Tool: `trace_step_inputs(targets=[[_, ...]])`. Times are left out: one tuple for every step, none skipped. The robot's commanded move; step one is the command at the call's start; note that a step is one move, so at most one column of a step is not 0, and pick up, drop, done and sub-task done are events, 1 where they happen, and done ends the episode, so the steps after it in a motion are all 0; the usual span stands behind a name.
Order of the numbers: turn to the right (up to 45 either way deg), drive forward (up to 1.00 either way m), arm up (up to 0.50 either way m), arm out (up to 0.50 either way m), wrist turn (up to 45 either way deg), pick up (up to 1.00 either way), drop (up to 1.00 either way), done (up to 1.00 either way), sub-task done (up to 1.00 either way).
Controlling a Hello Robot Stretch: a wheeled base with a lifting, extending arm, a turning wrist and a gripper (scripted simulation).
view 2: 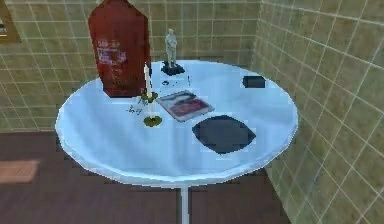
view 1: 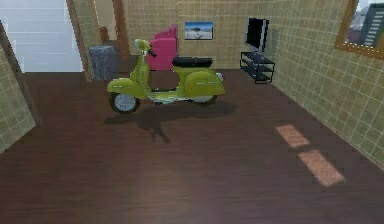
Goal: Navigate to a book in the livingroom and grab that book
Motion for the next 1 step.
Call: trace_step_inputs(targets=[[0.0,0.50,0.00,0.00,0.0,0.00,0.00,0.00,0.00]])
